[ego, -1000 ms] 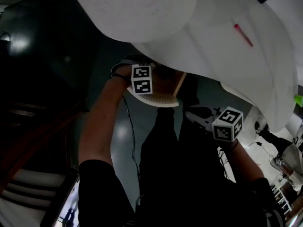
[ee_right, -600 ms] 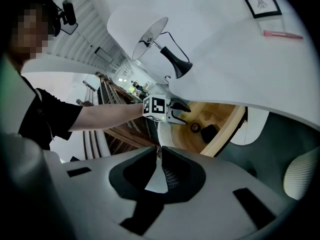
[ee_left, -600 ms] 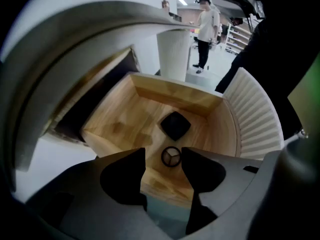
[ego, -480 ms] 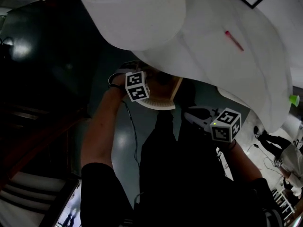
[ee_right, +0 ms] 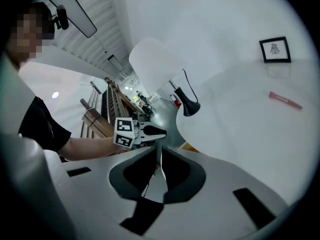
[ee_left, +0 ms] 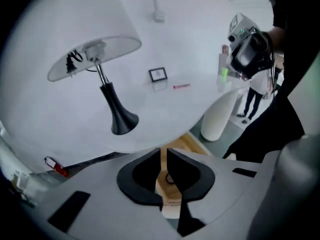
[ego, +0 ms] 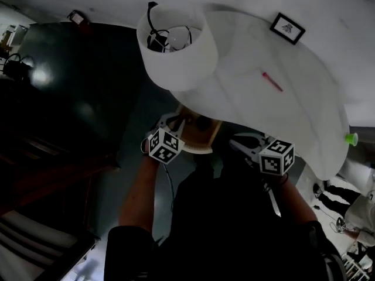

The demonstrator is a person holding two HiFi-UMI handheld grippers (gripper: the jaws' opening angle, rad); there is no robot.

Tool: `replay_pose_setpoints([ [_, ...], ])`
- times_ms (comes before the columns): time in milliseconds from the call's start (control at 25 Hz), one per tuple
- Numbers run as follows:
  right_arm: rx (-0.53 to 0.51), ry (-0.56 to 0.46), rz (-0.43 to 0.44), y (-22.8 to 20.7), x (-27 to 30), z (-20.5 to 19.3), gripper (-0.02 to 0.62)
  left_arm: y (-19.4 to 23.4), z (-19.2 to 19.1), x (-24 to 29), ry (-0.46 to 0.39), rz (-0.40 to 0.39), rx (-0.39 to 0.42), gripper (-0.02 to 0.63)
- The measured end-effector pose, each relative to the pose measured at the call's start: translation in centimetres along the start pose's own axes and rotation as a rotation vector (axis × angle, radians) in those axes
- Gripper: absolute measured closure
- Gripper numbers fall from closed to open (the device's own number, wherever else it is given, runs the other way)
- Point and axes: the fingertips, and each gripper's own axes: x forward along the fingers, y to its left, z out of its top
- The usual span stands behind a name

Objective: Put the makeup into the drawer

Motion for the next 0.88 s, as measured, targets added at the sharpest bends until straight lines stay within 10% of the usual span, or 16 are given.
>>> replay_pose_setpoints([
  [360,-0.091,-0.064,0.027,-1.4,-3.4,5.5,0.578,-1.5,7.5,-7.2,-0.256,0.065,-0.371,0.594],
  [880,-0.186,-0.136,0.028,-6.2,-9.4,9.7,0.578,-3.5,18.2,-9.2,-0.429,0.133,-0.426,0.594],
])
